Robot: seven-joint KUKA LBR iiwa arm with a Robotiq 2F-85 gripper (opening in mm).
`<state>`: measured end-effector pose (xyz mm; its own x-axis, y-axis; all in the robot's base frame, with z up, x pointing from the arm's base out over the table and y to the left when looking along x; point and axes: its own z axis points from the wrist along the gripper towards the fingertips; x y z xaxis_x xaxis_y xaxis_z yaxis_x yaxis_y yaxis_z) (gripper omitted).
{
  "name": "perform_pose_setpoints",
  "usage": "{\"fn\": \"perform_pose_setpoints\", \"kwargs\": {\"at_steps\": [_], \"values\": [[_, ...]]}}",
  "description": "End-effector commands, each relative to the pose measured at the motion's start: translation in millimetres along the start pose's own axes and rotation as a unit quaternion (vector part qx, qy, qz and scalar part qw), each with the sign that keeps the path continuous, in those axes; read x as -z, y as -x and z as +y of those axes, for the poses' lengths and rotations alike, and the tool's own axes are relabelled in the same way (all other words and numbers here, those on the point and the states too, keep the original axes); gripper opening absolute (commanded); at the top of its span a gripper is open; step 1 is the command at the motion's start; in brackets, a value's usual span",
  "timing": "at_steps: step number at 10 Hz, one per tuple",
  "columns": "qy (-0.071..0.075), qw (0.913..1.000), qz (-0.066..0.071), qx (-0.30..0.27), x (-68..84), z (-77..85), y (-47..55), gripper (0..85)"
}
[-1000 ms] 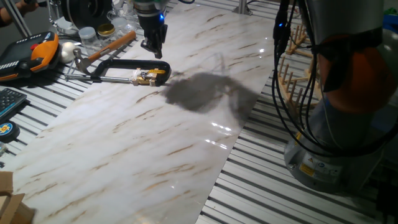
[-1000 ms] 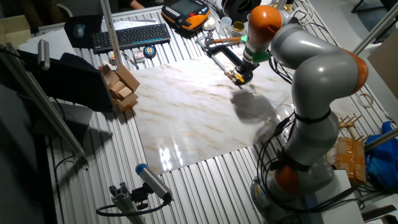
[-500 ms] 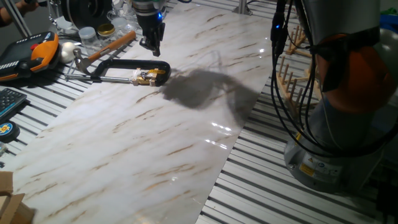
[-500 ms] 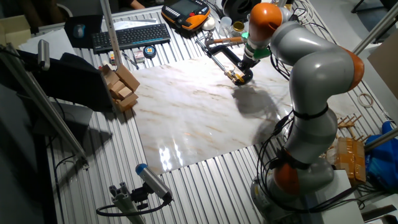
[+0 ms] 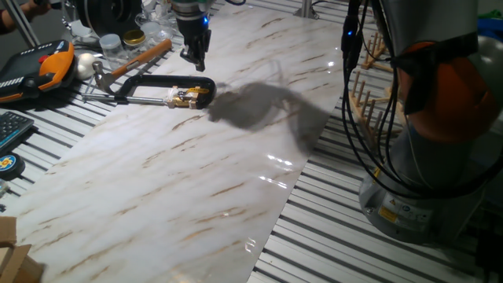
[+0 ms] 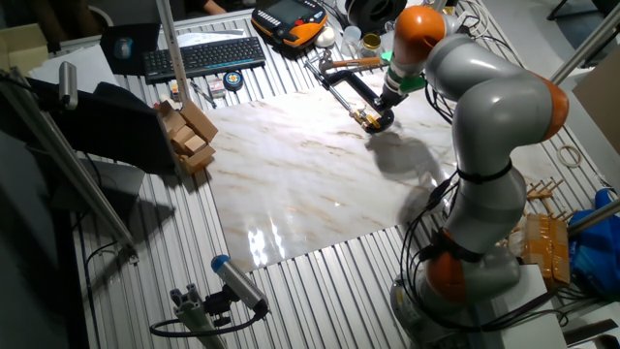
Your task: Turn off the water tap
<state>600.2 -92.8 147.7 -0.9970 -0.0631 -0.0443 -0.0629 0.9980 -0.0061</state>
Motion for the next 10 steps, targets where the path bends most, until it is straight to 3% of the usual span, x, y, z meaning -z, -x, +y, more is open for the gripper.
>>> {"fn": "perform_pose_setpoints", "kwargs": {"at_steps": [1,10], "values": [[0.001,1.0000,-0.001,0.000,-1.7,-0.8,0.0,0.0],[0.015,0.9999,-0.003,-0.004,-22.2,-12.1,-4.3,0.0]]}}
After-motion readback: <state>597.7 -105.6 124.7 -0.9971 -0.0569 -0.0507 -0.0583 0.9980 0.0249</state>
